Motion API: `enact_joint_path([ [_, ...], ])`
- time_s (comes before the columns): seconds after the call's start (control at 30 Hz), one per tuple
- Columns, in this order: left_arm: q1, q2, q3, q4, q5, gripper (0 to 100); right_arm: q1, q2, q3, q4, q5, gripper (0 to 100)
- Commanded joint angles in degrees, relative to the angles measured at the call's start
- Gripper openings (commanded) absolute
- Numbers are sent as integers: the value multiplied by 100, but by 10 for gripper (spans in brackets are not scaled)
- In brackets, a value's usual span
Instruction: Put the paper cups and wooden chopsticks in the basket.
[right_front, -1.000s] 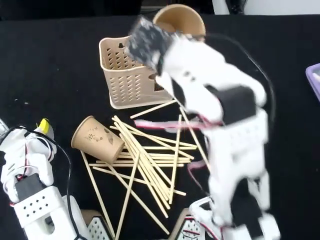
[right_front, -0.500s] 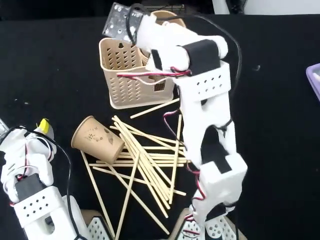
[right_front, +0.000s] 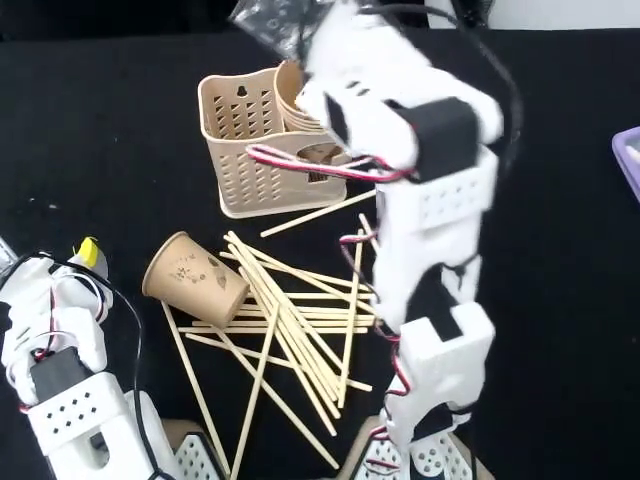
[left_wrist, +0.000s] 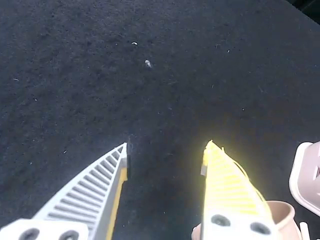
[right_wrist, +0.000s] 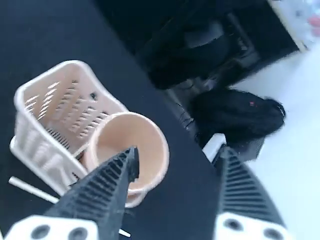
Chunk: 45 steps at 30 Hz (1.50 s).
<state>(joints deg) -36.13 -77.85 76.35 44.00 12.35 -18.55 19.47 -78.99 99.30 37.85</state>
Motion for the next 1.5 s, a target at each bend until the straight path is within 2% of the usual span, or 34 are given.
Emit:
enact_joint_path([
  [0.0,84,-44,-57,-53,53,245,536,-954,-259,193,-765,109],
  [0.07,286,-35,-57,-9,26,245,897,-1429,-4,193,-1073,12],
  [0.17,998,-35,-127,387,-475,245,1380,-2255,954,193,-1389,52],
  [0.3,1930,-35,-136,615,-1363,247,1855,-3556,3319,185,-1459,85],
  [0.4,1965,-26,-391,677,-1486,250,2101,-4664,5279,114,-1424,92],
  [0.5,1938,-26,-989,1116,-1512,251,2321,-5833,7327,-325,-1415,90],
  [0.67,1982,0,-1675,1415,-1521,251,2699,-7837,10985,-1987,-1459,90],
  [0.83,2062,615,-1675,1521,-2259,251,2752,-9332,13666,-3165,-1503,89],
  [1.0,2580,1670,-2422,2066,-2690,251,2752,-9490,14695,-3851,-2198,90],
  [1.17,3081,2743,-3732,2804,-3059,251,2734,-9138,15037,-4185,-2180,90],
  [1.27,3231,3349,-4277,3209,-3578,251,2734,-8954,15231,-4369,-2180,89],
  [1.47,3248,4440,-4488,3218,-4185,251,2734,-8875,15319,-4448,-2180,89],
])
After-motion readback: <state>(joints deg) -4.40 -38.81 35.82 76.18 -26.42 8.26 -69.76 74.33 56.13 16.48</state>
